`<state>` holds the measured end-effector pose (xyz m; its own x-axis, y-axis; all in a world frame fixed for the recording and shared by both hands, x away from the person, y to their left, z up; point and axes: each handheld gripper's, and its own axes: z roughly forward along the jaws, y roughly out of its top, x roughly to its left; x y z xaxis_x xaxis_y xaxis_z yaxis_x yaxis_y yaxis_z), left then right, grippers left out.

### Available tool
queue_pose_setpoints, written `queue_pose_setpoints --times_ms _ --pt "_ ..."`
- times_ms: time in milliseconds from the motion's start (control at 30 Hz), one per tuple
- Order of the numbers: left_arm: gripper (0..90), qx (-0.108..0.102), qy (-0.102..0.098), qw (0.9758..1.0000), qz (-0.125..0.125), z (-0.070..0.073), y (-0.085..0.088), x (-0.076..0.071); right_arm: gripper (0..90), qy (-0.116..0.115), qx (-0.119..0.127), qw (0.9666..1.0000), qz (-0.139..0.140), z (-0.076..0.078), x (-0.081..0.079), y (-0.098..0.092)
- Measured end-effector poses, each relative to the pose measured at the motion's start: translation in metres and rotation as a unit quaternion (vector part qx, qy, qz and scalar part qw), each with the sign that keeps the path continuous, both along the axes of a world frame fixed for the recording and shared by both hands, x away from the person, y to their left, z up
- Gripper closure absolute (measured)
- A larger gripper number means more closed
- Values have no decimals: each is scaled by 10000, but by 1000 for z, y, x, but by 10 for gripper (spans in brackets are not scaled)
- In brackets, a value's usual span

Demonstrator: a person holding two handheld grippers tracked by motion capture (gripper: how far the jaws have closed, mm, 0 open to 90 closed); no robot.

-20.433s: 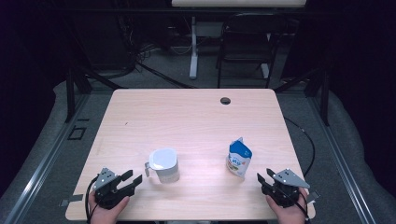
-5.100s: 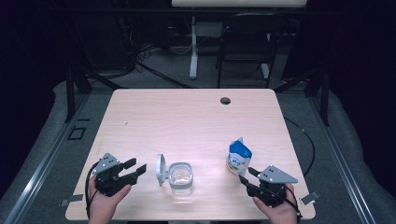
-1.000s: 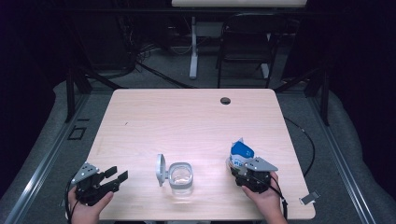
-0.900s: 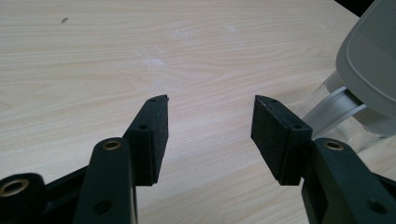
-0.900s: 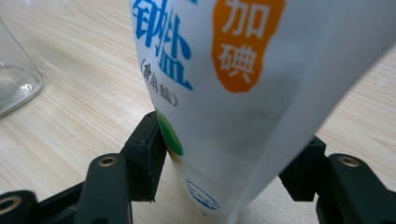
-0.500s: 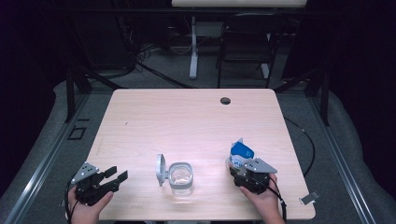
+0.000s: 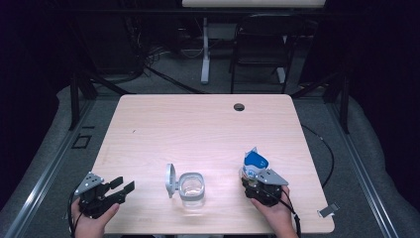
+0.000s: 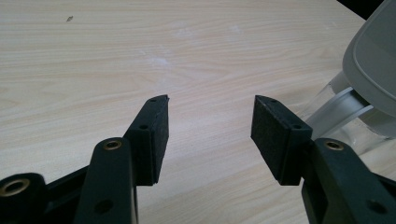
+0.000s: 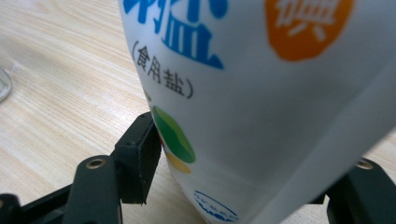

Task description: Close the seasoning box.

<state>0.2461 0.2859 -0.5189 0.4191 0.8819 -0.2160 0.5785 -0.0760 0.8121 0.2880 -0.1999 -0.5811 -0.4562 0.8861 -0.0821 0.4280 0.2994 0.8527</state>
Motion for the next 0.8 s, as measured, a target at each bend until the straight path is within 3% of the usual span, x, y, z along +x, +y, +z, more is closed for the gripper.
queue_pose_setpoints --times_ms 800 --pt "468 -14 -6 10000 19 -1 1 0 378 -120 60 9999 -23 -4 2 3"
